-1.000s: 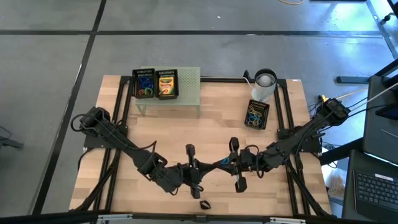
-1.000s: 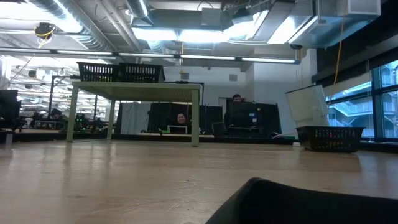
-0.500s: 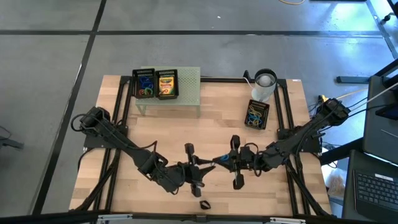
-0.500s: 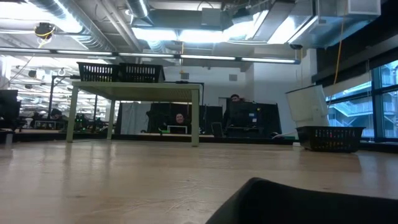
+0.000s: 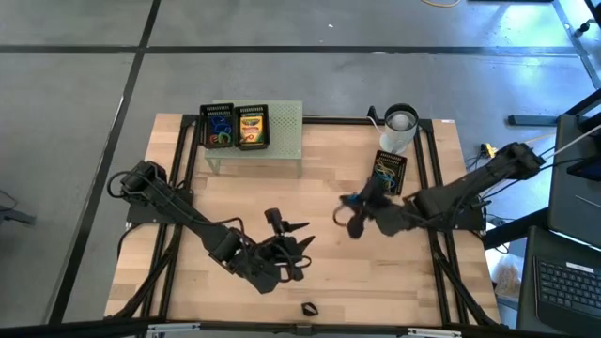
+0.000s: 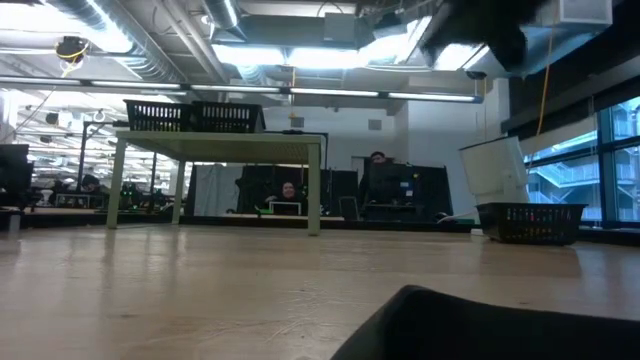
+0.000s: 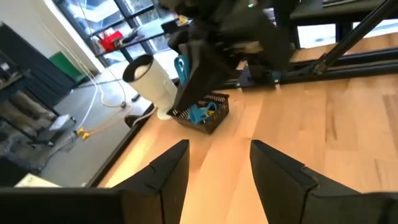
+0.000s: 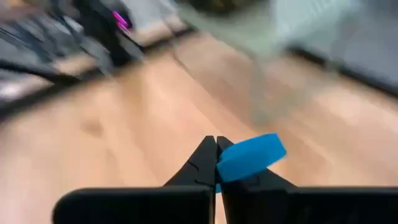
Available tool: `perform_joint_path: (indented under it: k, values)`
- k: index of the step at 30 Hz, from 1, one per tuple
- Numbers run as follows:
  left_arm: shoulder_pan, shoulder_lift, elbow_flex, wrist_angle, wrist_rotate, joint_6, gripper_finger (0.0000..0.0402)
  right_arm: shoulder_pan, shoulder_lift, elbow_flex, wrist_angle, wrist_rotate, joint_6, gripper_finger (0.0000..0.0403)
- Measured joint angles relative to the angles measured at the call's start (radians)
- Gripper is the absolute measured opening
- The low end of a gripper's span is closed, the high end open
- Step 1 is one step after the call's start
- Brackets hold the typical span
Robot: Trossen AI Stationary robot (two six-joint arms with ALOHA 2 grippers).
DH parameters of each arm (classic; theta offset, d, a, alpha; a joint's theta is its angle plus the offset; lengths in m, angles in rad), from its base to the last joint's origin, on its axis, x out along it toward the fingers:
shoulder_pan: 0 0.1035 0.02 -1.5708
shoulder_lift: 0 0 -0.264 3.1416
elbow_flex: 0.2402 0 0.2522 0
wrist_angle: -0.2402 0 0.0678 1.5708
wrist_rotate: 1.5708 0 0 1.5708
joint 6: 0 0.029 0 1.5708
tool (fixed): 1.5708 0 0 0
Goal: Pick & Place Office Desk Supplies
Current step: Put the blue rubber band into the black bin, then put the black rubber band into the black bin
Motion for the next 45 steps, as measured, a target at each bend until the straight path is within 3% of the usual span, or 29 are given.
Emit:
perform_joint_path:
  k: [9,13,29,35,39,45]
  values:
    - [0.0,0.0,0.0,-0.026,0.007,-0.029,0.016,-0.206,-0.059,0.0,-0.744,-0.172,0.474,0.0003]
    - [0.0,0.0,0.0,-0.033,0.007,-0.028,0.0162,-0.284,-0.047,0.0,-0.955,-0.22,0.604,0.0004]
    - [-0.003,0.0,0.0,-0.073,0.01,-0.051,0.0164,-0.481,-0.027,0.0,-0.972,-0.291,0.56,0.0005]
    - [-0.003,0.0,0.0,-0.092,0.063,-0.063,0.016,-0.509,0.015,0.0,-0.969,-0.308,0.517,0.0008]
    - [-0.003,0.0,0.0,-0.1,0.089,-0.063,0.016,-0.513,0.025,0.0,-0.969,-0.309,0.468,0.0033]
    - [-0.003,0.0,0.0,-0.1,0.088,-0.063,0.0164,-0.513,0.025,0.0,-0.968,-0.308,0.459,0.0109]
